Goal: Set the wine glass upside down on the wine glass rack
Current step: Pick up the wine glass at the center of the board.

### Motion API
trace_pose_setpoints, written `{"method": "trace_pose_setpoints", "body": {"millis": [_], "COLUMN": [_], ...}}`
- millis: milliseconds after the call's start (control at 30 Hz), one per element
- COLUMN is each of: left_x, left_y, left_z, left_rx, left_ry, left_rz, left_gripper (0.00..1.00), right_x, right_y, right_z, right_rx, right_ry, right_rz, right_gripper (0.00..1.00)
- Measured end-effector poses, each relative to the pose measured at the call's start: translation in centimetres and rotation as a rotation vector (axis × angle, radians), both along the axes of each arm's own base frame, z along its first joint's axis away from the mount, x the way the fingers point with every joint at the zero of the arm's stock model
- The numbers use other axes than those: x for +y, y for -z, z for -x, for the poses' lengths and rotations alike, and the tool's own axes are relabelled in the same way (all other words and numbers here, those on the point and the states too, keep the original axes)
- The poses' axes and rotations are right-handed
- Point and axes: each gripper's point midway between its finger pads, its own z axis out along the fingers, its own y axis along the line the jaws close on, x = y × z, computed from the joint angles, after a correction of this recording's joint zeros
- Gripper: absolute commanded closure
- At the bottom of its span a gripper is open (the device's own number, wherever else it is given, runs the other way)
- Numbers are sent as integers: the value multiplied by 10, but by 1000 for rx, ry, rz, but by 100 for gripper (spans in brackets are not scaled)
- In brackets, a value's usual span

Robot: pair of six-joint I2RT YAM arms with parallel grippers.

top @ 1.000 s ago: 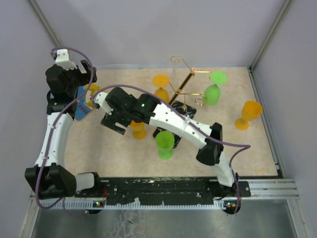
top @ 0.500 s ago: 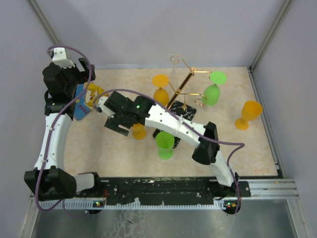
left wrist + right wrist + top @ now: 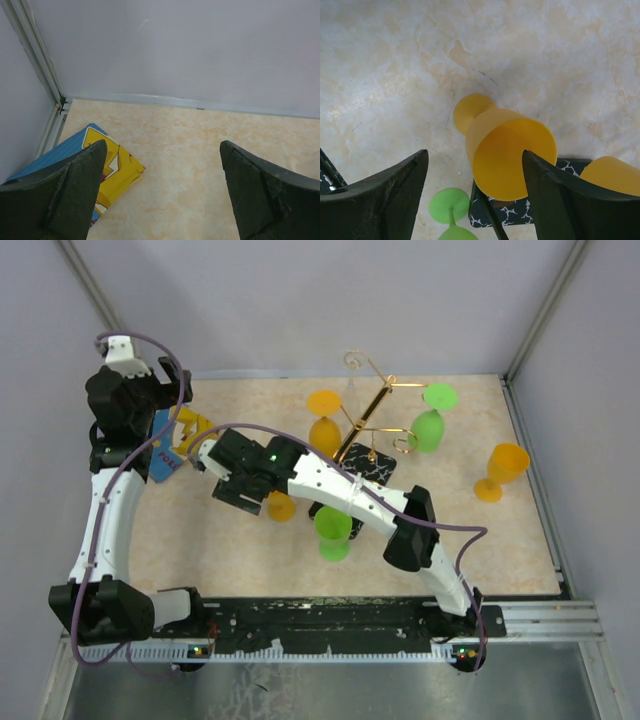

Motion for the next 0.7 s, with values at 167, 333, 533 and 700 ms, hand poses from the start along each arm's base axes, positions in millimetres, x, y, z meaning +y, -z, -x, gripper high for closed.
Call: {"method": "trace_pose_setpoints", "body": {"millis": [167, 333, 533, 700], "left_x": [0, 0, -1, -1], "left_y": [-7, -15, -15, -16], "left_z": [3, 6, 6, 6], "left_rx": [-12, -30, -32, -32], "left_ry": [0, 0, 0, 0], "left_rz": [-1, -2, -1, 1], "left_gripper": [0, 0, 0, 0], "right_x": [1, -3, -8, -9], "right_y": [15, 19, 31, 38], "right_z": [0, -2, -4, -2], "right_rx": [13, 6, 6, 18], "right_ry": [-3, 0, 12, 8], "right_rz": [36, 62, 107, 120], "right_gripper": [24, 24, 24, 33]}}
